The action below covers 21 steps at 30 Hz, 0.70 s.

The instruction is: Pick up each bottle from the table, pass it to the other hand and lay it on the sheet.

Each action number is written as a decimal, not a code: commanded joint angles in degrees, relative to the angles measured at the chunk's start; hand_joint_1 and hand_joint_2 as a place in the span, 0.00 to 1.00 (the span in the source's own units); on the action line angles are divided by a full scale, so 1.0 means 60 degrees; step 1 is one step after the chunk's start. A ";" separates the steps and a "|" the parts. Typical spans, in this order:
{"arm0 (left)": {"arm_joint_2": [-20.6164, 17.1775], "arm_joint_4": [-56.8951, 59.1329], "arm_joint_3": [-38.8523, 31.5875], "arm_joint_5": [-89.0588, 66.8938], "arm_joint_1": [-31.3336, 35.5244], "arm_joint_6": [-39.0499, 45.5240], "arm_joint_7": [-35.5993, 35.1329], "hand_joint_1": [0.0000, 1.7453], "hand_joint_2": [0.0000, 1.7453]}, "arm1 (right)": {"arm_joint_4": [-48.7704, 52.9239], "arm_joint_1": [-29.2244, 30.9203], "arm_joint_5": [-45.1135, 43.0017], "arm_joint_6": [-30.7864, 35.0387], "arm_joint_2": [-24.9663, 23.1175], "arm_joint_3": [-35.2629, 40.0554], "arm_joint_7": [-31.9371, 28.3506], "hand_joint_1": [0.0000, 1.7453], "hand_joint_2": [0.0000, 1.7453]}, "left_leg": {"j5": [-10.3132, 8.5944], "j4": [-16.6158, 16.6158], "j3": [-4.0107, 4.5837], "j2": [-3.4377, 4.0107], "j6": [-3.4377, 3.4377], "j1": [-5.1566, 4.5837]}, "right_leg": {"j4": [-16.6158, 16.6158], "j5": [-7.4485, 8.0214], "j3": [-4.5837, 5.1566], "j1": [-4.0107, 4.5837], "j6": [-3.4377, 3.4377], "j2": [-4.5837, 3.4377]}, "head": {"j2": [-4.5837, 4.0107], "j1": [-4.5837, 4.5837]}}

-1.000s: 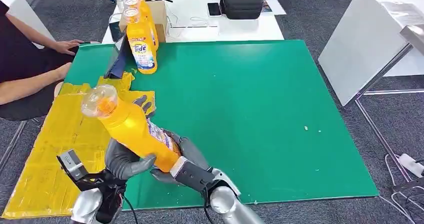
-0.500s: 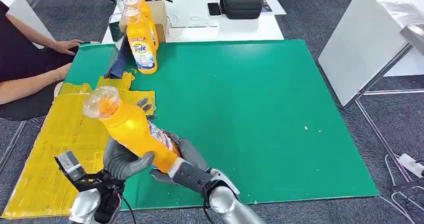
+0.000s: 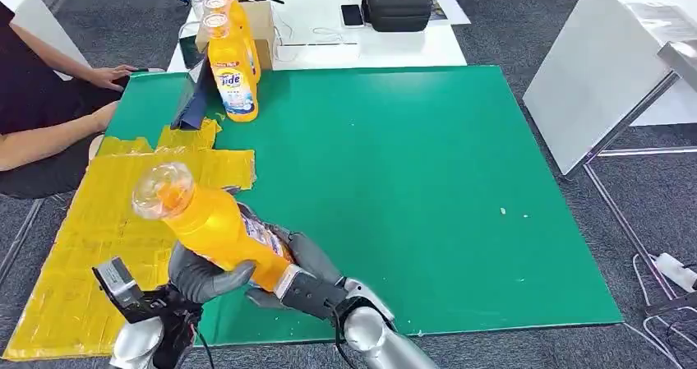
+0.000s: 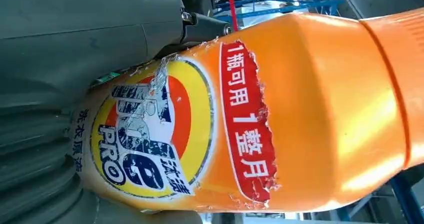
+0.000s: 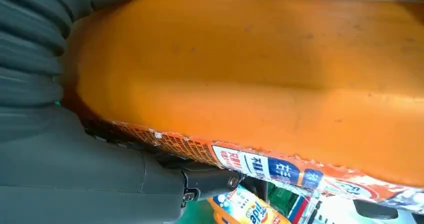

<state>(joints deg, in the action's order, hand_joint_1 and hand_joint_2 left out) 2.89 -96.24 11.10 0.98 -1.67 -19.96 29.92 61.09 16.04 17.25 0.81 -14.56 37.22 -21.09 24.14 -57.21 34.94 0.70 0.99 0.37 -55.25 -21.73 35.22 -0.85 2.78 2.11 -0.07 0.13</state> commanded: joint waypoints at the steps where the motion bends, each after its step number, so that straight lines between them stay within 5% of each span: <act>1: -0.0260 -0.0127 0.0203 -0.0647 -0.0269 0.0235 0.0162 1.00 1.00 | 0.0372 0.0145 -0.0009 0.0631 0.0517 -0.0818 0.0121 0.00 1.00 | 0.0007 0.0004 -0.0026 -0.0009 -0.0004 0.0004 | 0.0005 -0.0008 -0.0027 0.0001 -0.0013 -0.0016 | 0.0000 0.0000; 10: -0.0483 -0.0565 -0.0228 -0.2052 -0.0455 0.1315 0.0384 1.00 1.00 | 0.2018 -0.0228 0.0020 0.0743 0.1311 -0.2208 0.0178 0.00 1.00 | 0.0005 0.0002 -0.0019 -0.0019 -0.0002 -0.0002 | 0.0003 -0.0008 -0.0023 -0.0002 -0.0012 -0.0006 | 0.0000 -0.0004; 21: -0.0497 -0.0570 -0.0249 -0.2051 -0.0455 0.1303 0.0383 1.00 1.00 | 0.2121 -0.0286 0.0037 0.0742 0.1310 -0.2221 0.0176 0.00 1.00 | 0.0013 0.0003 -0.0029 -0.0006 -0.0006 -0.0003 | 0.0000 -0.0011 -0.0023 -0.0003 -0.0015 -0.0023 | 0.0000 0.0000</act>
<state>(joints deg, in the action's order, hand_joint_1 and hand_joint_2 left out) 1.33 -100.11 10.34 -11.21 -4.74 -12.13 32.26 72.65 13.61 17.49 5.44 -8.48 25.62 -20.20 24.15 -57.22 34.95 0.71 1.00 0.33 -55.25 -21.71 35.25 -0.87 2.80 2.10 -0.07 0.13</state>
